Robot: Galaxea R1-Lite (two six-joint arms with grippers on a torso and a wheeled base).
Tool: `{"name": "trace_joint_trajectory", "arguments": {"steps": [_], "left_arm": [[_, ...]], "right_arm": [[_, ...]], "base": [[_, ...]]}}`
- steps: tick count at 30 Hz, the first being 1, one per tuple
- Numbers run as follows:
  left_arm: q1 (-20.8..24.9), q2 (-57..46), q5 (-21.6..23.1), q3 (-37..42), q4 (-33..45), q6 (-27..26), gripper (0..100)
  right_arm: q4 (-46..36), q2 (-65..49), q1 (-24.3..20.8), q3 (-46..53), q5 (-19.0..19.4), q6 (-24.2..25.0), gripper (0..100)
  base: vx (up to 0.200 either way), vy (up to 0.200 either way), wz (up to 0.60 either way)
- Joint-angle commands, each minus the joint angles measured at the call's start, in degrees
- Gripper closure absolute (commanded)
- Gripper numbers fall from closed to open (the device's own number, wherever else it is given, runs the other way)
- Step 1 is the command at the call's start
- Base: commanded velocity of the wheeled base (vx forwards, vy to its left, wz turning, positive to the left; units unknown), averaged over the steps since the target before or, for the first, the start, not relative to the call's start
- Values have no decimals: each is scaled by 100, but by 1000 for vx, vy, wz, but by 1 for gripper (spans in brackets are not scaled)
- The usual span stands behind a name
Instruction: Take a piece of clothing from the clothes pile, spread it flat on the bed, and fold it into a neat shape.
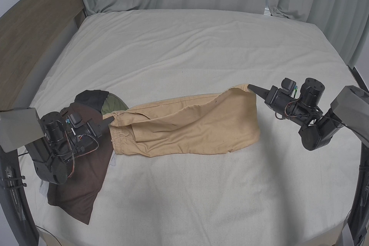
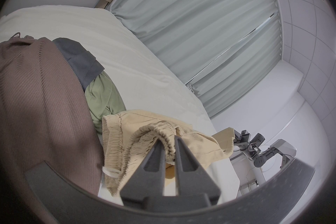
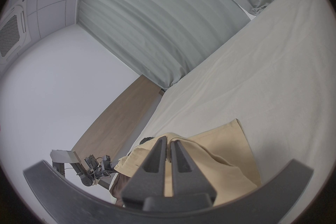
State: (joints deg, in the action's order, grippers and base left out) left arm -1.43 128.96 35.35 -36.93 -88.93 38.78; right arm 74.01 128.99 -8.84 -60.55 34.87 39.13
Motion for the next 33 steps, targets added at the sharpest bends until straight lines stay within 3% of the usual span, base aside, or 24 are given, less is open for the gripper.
{"name": "trace_joint_trajectory", "arguments": {"steps": [1,11,12,22,33], "left_arm": [[-24,296,-11,-254,-1,33,100],[-33,604,-90,-623,-1,42,100],[-33,612,-116,-667,7,42,0],[-103,621,-248,-895,-1,323,0],[-191,94,-169,-131,-10,192,0]], "right_arm": [[-9,337,-21,-370,3,95,100],[-1,803,-21,-827,3,121,100],[-1,830,-13,-880,3,121,0],[70,1049,-21,-1301,-287,165,0],[624,153,-83,870,-305,165,0]], "base": [[0,0,0],[0,0,0],[0,0,0],[0,0,0],[0,0,0]]}}
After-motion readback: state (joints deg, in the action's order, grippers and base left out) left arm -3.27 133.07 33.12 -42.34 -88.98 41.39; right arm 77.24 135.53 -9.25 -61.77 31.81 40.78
